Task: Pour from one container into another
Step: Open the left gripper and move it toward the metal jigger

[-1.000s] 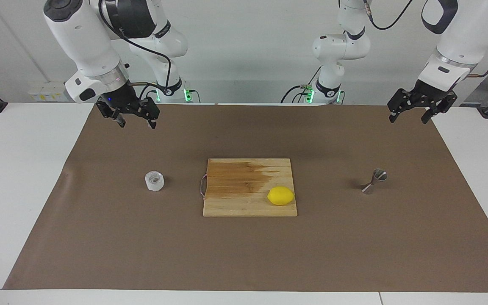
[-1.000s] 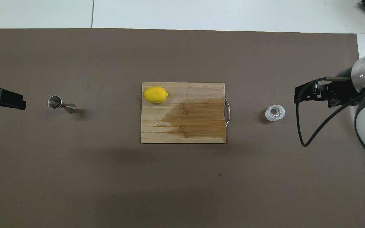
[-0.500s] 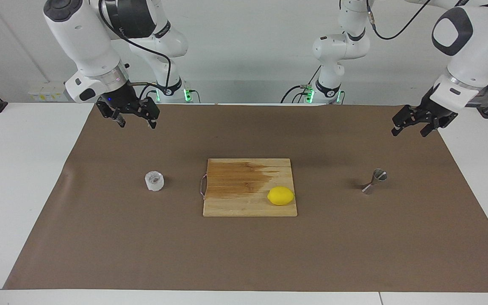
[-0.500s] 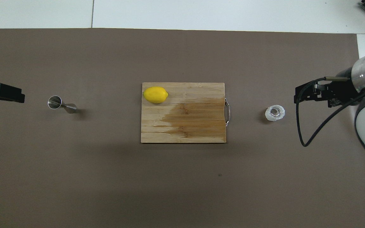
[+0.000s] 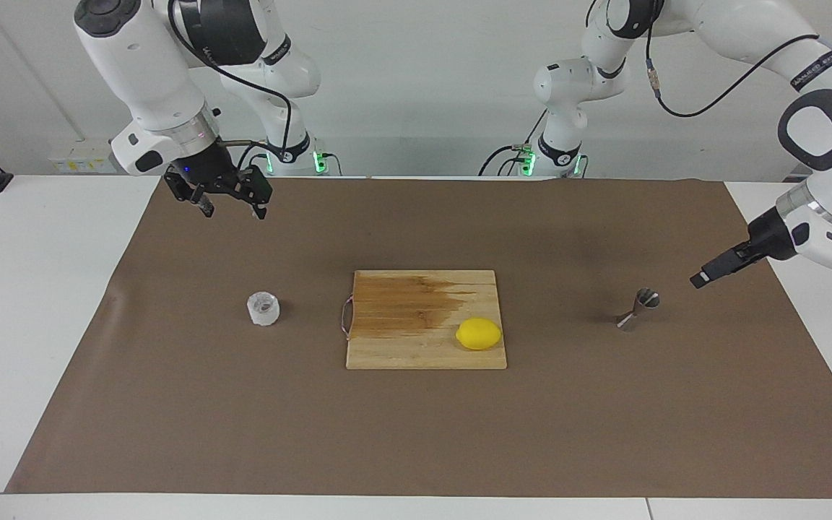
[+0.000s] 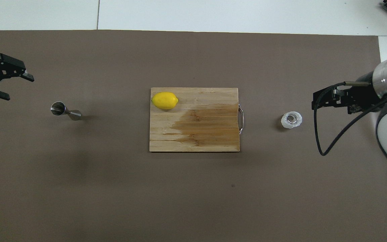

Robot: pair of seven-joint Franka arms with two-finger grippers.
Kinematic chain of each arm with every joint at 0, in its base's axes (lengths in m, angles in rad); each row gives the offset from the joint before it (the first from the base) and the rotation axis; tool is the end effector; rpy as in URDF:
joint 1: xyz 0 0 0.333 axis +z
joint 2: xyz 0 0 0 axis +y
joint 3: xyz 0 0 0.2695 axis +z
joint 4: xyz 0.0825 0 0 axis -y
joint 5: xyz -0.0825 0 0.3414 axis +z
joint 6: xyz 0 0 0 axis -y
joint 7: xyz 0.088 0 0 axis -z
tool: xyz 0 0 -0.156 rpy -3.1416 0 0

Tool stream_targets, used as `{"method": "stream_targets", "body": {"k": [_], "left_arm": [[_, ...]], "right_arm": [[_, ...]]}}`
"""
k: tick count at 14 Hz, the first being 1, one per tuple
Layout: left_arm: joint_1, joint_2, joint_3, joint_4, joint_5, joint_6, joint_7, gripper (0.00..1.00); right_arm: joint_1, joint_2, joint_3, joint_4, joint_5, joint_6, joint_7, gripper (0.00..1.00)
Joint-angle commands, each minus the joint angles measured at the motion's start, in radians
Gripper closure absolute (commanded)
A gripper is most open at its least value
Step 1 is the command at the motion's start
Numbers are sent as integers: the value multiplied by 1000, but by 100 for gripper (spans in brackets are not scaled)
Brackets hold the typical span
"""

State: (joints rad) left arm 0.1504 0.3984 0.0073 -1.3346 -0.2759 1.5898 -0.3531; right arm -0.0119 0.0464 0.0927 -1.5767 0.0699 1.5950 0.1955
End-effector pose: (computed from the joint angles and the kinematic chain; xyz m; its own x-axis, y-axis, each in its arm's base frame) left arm 0.5959 0.0516 0.4144 0.8492 0.4770 -0.2266 0.5199 -0.8305 0.2001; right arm 0.5212 0.0522 0.5050 0.9924 -0.1156 -0.0418 -0.1183 -0.9907 -0.0672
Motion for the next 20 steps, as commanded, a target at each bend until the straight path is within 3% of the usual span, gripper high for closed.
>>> {"method": "stream_targets", "body": {"k": [1,8,10,13,17,20], "left_arm": [[18,102,5,106,-70,-51,-157,0],[101,177,5,77,-278,-22,-444,0],[113,163,11,0,-370,42,-486,0],[112,133,13,-101,-387,117,-535,0],[130,41,13,-371,-449,304,-535,0],[140,28,13,-400,-463,279,-529,0]], "right_arm": [[-14,-5,9,-6,27,-3,15,0],[-14,-5,9,-6,27,-3,15,0],[-14,-5,9,-6,27,-3,15,0],[-14,-5,9,-6,27,-3,15,0],[-14,-5,9,-6,27,-3,15,0],[-14,-5,9,-6,27,-1,15,0]]}}
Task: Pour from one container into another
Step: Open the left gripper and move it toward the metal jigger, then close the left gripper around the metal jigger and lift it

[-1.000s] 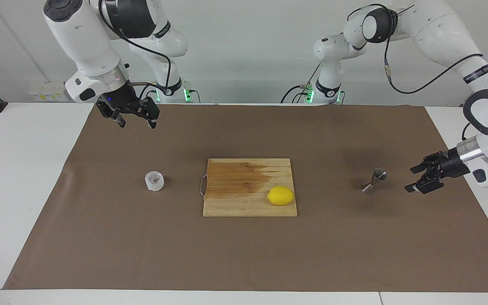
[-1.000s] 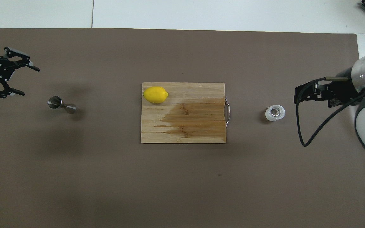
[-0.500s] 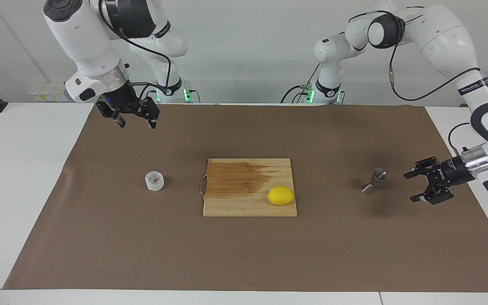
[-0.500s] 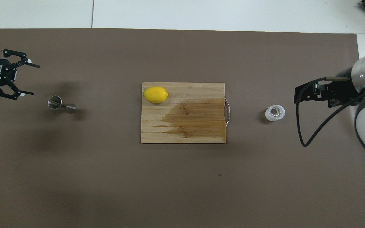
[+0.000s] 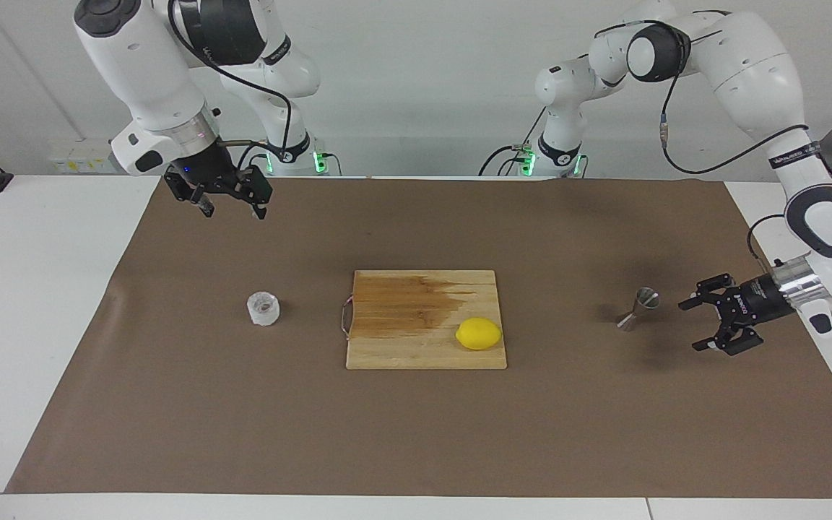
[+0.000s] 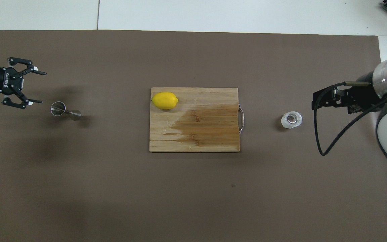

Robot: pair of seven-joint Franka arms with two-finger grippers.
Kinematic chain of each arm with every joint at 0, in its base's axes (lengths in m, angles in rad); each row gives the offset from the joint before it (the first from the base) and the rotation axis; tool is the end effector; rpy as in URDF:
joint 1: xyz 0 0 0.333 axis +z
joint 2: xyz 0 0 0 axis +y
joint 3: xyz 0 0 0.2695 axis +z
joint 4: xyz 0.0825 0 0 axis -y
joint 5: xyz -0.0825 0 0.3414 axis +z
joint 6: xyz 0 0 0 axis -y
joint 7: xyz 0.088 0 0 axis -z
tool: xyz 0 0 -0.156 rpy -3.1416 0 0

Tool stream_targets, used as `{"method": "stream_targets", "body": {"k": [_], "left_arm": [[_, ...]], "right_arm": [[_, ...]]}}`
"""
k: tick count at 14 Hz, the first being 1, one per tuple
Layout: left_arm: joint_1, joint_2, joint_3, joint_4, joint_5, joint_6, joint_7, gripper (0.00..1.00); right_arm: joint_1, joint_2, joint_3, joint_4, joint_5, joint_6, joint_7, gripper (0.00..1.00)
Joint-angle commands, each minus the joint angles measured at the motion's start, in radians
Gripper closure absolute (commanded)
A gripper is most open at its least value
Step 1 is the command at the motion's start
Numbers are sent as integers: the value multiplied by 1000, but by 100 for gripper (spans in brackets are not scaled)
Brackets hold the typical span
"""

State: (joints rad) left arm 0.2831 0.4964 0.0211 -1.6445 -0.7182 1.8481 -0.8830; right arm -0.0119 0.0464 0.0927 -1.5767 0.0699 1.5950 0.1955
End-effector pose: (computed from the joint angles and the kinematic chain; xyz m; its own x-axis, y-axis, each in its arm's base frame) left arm 0.5867 0.0964 0.2665 0.0875 0.7631 -0.6403 0.9956 -0.0459 0.0814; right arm 0.5212 0.0522 0.5050 0.9924 -0.1156 -0.0418 -0.1183 -0.9907 -0.0672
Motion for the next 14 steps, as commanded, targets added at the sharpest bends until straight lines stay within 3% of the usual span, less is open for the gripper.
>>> {"method": "stream_targets", "body": {"k": [1,4,9,14], "left_arm": [[10,-82,-1,-121,-30,28,1,0],[11,-117,-1,-230,-72,69,6,0],[13,-121,-3,-258,-139,49,4,0],[39,-68,-4,-251,-217,-6,25,0]], "right_arm": [[-14,-5,9,-6,27,-3,15,0],[-16,-5,9,-6,27,-3,15,0],[-14,-5,9,-6,27,-3,15,0],[-14,-5,9,-6,27,-3,15,0]]}}
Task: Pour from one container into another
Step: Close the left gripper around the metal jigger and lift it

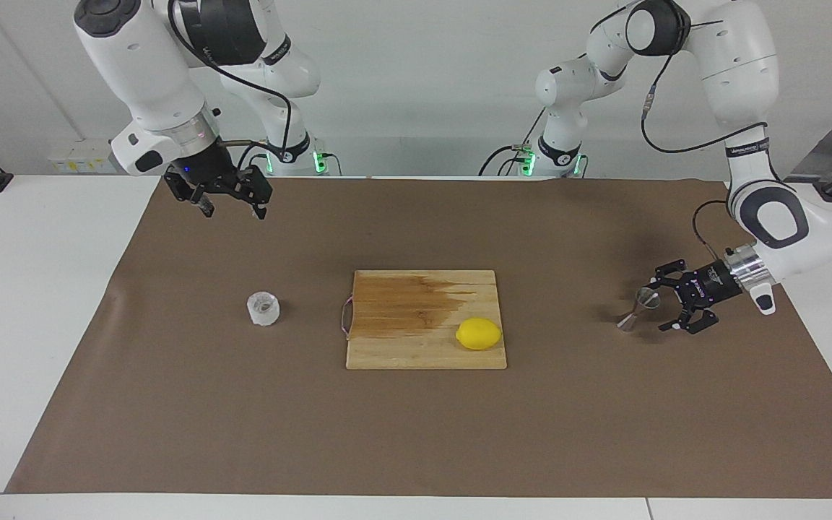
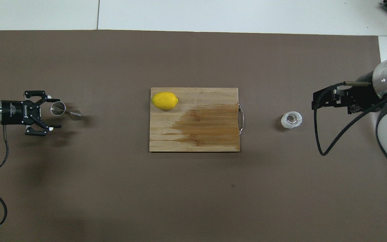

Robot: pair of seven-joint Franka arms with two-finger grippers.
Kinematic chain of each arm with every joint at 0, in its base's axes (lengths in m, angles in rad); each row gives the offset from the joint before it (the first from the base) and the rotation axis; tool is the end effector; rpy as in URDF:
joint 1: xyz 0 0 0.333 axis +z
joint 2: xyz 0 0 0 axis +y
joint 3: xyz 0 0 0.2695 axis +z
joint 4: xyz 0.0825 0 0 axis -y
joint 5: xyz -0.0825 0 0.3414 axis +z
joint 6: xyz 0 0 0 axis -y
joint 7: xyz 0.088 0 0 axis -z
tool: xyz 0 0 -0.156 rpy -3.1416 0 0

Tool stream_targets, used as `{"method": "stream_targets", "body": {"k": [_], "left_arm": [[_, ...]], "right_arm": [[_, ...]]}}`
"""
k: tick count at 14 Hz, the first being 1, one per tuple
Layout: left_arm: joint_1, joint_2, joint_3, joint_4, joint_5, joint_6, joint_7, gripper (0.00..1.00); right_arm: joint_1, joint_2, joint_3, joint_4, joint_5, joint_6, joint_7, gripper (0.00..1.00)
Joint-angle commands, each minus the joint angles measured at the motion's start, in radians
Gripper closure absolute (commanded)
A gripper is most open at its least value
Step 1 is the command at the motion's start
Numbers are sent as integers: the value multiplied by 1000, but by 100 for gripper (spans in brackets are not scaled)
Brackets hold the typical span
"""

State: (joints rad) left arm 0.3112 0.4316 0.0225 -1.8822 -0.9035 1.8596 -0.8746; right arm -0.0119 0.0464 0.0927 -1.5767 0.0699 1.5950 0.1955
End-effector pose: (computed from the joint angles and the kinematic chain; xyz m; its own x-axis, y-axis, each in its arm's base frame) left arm 0.5399 0.0835 0.2284 -0.0888 0.6311 -0.7706 0.9941 0.1044 -0.0290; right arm 0.5212 0.0522 0.5050 0.9924 -0.1156 -0.0418 -0.1183 -0.9907 -0.0672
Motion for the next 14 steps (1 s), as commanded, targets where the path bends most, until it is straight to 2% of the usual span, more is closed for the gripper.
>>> {"method": "stream_targets", "body": {"k": [1,11,12,14], "left_arm": [[3,-4,-6,-20,-43,-13,17,0],[-14,-17,-13,-69,-113,-13,120,0],[-14,-17,-13,-69,-121,-13,118,6],[-6,-20,-15,-69,-129,-19,118,56]], "right_arm": [[-14,-5,9,-6,27,-3,15,0],[-14,-5,9,-6,27,-3,15,0],[-14,-5,9,-6,27,-3,15,0],[-14,-5,9,-6,27,-3,15,0]]}}
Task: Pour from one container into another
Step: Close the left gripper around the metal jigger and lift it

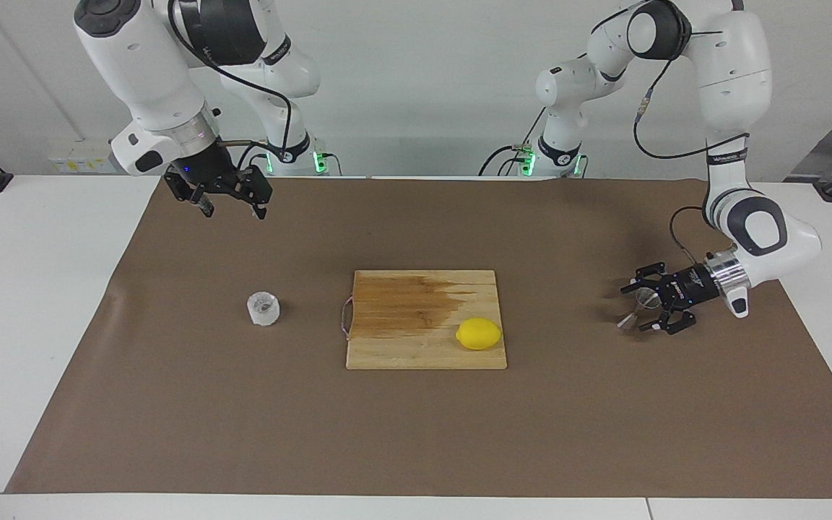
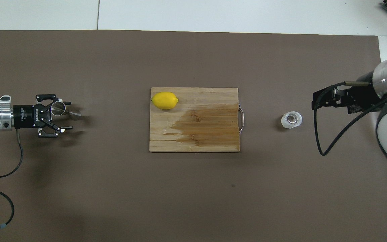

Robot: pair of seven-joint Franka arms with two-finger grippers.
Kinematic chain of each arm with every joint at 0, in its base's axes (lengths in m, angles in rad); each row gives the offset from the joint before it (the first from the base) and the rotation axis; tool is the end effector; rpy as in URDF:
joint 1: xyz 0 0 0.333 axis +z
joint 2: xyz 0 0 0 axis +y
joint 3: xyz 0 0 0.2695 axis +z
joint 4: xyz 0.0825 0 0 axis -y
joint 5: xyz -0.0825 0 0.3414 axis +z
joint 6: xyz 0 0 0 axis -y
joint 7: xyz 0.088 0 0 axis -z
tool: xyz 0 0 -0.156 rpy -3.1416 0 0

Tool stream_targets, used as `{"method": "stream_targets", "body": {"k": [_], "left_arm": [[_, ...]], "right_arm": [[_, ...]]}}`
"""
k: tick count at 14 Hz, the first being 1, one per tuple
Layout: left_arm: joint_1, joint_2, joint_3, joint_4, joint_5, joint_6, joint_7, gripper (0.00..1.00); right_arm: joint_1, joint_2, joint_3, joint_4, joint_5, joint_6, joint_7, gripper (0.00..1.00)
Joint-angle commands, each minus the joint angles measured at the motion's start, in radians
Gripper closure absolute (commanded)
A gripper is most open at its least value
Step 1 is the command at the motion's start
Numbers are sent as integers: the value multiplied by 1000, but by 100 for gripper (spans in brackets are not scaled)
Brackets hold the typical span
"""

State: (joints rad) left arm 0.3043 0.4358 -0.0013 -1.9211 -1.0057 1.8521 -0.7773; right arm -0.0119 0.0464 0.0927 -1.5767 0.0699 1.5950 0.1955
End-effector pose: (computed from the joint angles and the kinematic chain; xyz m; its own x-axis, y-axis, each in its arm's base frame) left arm 0.5384 0.0573 0.2213 -0.0285 0.5592 -0.8285 0.9962 0.0839 0.0224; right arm 0.5212 0.0522 0.5050 0.9924 -0.1156 -0.0418 -0.1183 -0.9907 -0.0672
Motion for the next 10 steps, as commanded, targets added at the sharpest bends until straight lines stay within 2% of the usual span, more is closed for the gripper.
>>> {"method": "stream_targets", "body": {"k": [1,2,3,10], "left_arm": [[6,-25,10,-30,-34,-16,21,77],[7,-25,9,-30,-36,-21,23,95],[9,-25,9,-29,-36,-21,23,100],[9,-29,9,10,-53,-62,24,100]], "right_arm": [[-14,-5,9,-6,27,-3,15,0],[-14,-5,9,-6,27,-1,15,0],[-14,-5,9,-6,27,-3,15,0],[-14,-5,9,-6,27,-1,15,0]]}}
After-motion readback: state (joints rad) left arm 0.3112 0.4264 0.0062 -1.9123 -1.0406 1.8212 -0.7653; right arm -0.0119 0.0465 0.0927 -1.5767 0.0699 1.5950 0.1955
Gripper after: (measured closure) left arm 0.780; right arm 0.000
